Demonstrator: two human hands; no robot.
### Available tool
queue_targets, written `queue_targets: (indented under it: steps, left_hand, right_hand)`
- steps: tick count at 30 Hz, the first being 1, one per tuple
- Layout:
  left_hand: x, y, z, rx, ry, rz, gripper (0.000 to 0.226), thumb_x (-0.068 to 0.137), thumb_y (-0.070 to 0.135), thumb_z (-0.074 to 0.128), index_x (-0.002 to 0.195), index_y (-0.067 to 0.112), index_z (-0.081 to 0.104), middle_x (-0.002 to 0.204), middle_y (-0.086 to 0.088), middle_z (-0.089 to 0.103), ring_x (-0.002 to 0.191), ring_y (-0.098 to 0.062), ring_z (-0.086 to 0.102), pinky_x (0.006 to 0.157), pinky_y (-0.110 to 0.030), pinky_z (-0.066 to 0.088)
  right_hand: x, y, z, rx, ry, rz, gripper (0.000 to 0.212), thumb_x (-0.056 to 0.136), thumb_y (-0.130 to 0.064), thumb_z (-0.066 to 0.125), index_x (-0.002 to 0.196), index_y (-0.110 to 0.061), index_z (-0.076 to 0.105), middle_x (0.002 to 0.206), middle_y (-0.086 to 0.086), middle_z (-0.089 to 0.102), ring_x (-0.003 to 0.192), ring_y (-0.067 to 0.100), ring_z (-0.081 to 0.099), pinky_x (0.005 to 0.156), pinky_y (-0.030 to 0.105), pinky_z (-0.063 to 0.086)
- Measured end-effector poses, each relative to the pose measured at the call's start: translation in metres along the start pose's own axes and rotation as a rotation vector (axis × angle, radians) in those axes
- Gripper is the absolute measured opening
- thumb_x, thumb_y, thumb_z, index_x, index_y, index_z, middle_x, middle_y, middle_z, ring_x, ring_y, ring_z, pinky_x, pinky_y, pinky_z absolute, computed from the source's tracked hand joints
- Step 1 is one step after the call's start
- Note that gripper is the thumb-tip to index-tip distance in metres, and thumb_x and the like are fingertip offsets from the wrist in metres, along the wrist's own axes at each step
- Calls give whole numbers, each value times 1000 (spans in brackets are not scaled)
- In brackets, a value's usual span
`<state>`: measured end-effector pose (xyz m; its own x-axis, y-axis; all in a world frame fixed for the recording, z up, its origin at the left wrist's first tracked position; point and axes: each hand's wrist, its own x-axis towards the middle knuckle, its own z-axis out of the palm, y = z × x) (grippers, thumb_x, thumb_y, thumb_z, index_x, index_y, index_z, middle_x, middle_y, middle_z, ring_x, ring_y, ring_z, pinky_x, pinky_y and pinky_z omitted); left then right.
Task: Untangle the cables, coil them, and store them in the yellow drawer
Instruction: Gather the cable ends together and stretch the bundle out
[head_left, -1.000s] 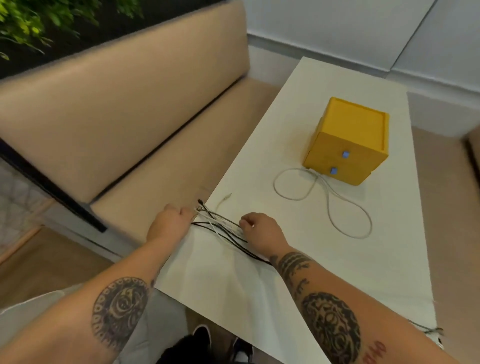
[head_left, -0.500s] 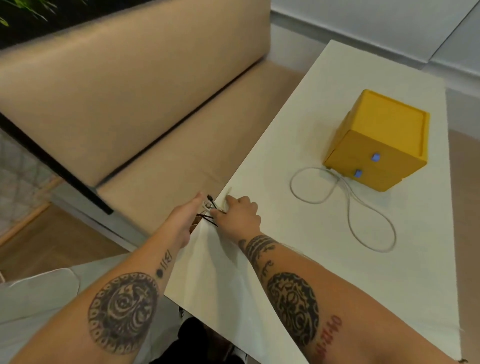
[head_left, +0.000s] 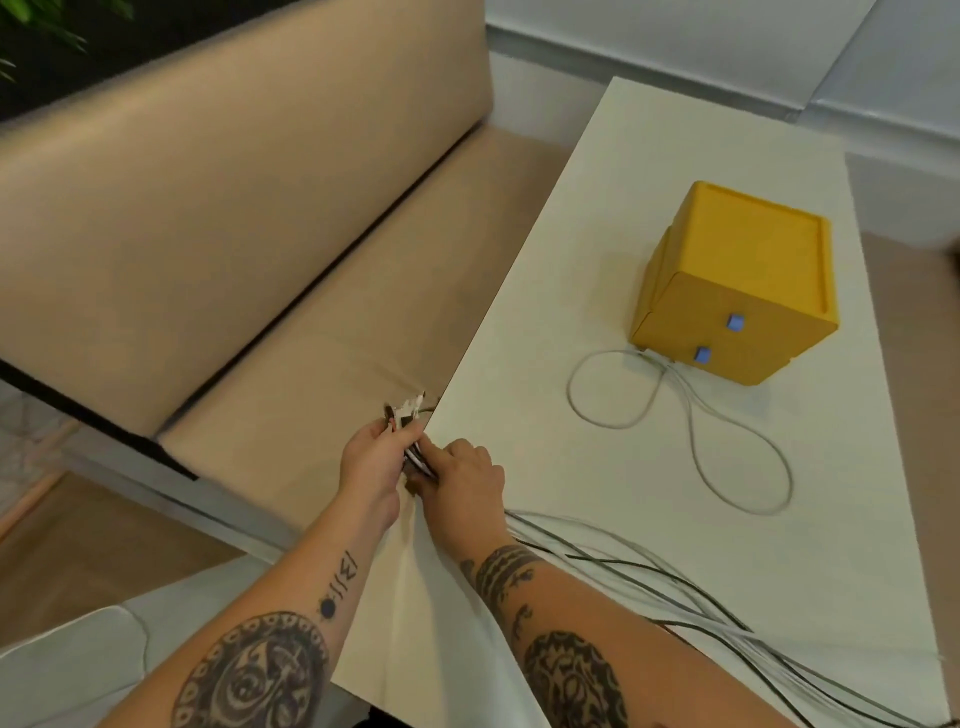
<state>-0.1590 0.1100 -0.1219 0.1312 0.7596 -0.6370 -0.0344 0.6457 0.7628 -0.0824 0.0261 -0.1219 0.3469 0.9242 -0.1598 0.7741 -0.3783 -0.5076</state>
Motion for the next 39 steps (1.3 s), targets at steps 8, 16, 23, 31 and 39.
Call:
queue_targets:
  steps: [8, 16, 23, 31, 39]
  left_hand:
    - [-29, 20, 23, -86, -118, 226, 20, 101, 2, 52, 112, 11, 65, 91, 3, 71, 79, -5, 68, 73, -17, 54]
    - [-77, 62, 62, -244, -267, 391, 22, 103, 0, 43, 120, 4, 57, 106, -13, 66, 103, -28, 62, 101, -46, 50]
    - [-142, 92, 119, -196, -413, 590, 35, 100, -9, 43, 126, 8, 59, 116, -11, 71, 105, -27, 65, 96, -35, 52]
    - [-208, 100, 187, -172, -588, 665, 37, 97, -11, 50, 126, 9, 62, 116, -12, 73, 103, -18, 69, 82, -23, 56]
    - [-238, 76, 225, -95, -631, 630, 34, 98, -4, 55, 130, 7, 59, 113, -14, 74, 104, -28, 71, 93, -41, 56]
  right_hand:
    - [-1, 7, -12, 339, 35, -114, 55, 101, -38, 36, 155, -38, 26, 108, 2, 54, 102, 22, 46, 93, 37, 41]
    - [4, 0, -115, 727, 345, -141, 28, 97, -18, 56, 104, -41, 69, 102, -12, 65, 98, 2, 60, 79, 14, 47]
    - [-25, -6, -211, 826, 432, -184, 13, 90, -27, 68, 98, -37, 68, 99, -9, 69, 89, 3, 63, 76, 17, 51]
    - [-76, 29, -296, 1001, 533, -145, 22, 87, -17, 75, 97, -36, 72, 86, -20, 75, 75, -7, 65, 71, 13, 50]
    - [-115, 58, -312, 1030, 750, -27, 19, 88, -20, 74, 87, -38, 76, 79, -12, 75, 70, 0, 66, 72, 23, 51]
